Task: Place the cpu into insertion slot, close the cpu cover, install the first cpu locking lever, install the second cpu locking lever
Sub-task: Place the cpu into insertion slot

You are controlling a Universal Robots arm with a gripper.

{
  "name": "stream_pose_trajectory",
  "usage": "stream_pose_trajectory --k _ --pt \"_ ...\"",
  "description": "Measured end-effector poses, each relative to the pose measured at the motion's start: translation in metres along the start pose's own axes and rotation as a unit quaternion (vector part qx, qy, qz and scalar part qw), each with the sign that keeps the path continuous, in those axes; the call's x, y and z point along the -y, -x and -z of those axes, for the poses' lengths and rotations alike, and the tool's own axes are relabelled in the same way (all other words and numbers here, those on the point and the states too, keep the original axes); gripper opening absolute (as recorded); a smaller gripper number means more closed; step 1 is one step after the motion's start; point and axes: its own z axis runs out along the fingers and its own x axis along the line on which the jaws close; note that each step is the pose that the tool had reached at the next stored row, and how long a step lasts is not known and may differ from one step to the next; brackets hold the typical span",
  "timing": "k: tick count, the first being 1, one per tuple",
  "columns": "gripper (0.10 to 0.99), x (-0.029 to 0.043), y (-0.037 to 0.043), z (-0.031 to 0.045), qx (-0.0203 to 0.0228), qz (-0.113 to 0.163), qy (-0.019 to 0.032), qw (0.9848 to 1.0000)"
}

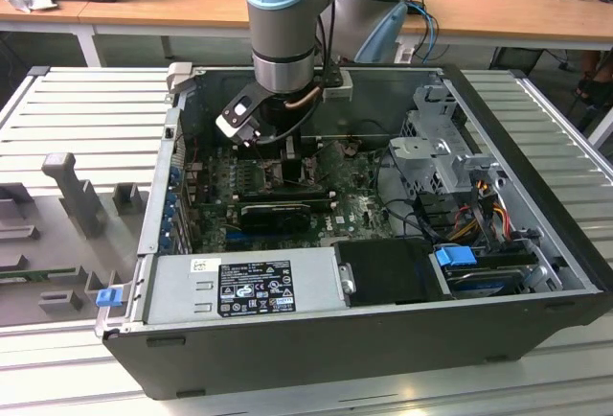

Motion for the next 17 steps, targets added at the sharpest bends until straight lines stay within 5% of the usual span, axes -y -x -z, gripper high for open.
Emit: stream_pose_trajectory --k 14,15,17 --pt "0.588 -0.0007 -0.0002 0.0086 0.0 0.0 0.0 1.0" --pt "0.459 -0.0007 -0.0002 0.0089 0.0 0.0 0.0 1.0" --pt "0.337 -0.0008 -0.0002 0.0099 0.0001 -0.001 -0.0001 1.0"
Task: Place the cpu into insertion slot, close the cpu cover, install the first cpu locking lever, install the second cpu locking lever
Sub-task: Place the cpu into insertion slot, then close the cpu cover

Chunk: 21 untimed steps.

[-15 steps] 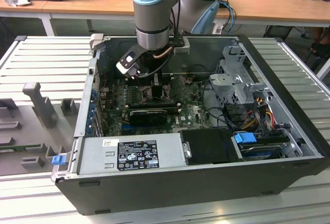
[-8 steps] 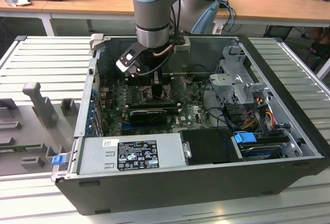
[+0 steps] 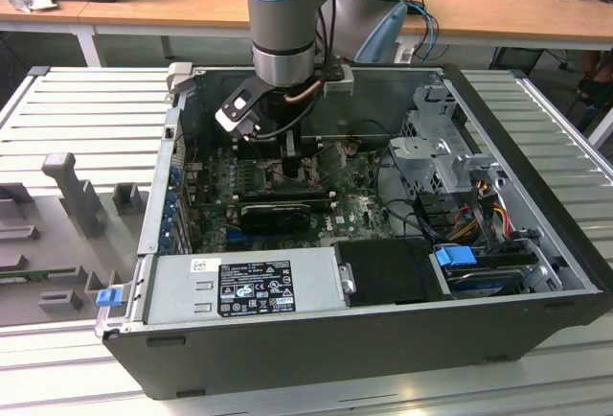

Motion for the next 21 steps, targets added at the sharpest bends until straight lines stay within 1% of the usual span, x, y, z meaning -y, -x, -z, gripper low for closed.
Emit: stream_pose_trajectory --k 4,21 --pt "0.106 -0.0001 -0.0001 0.0013 -0.0001 0.0 0.0 1.0" --pt "0.106 -0.0006 -0.0002 0.006 0.0001 -0.002 -0.0001 1.0"
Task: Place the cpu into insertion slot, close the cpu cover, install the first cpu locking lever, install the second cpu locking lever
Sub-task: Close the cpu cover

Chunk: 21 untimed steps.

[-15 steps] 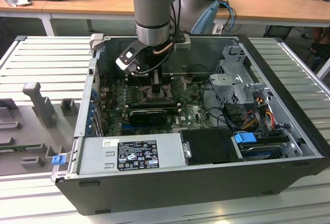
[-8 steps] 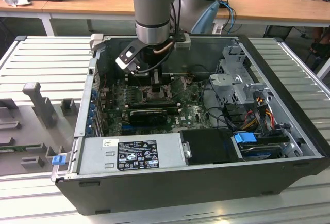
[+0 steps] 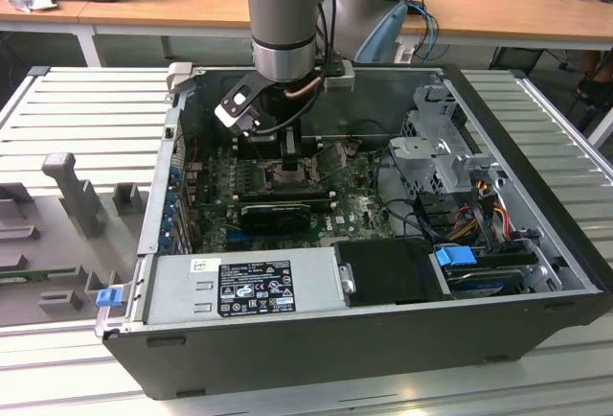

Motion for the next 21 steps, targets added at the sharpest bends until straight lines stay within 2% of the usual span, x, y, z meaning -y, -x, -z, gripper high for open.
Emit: stream_pose_trajectory --k 8,10,21 --pt "0.106 -0.0053 0.0003 -0.0004 0.0 0.0 -0.0004 1.0" --pt "0.106 -0.0057 0.0002 0.0035 0.0 0.0 -0.0004 1.0" --pt "0.106 -0.0061 0.0001 0.0083 -0.0001 0.0 -0.0004 1.0"
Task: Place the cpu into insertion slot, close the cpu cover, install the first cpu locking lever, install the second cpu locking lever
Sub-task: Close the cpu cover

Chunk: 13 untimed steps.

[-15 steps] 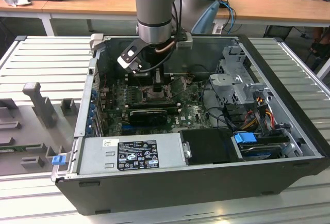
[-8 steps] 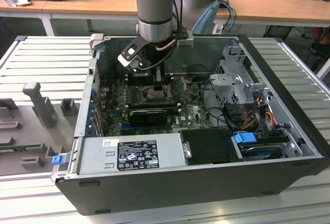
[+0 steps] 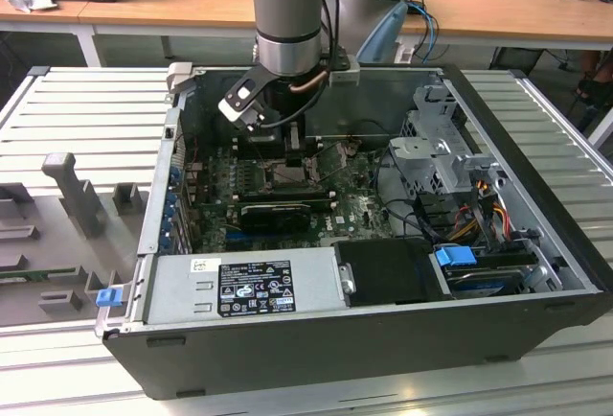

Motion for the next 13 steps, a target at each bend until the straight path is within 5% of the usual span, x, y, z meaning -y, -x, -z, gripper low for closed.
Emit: stream_pose_trajectory --k 8,13 --pt "0.106 -0.0012 -0.0001 0.0047 0.0001 0.0 -0.0001 1.0" --pt "0.106 -0.0023 -0.0005 0.0181 0.0 0.0 0.0 1.0"
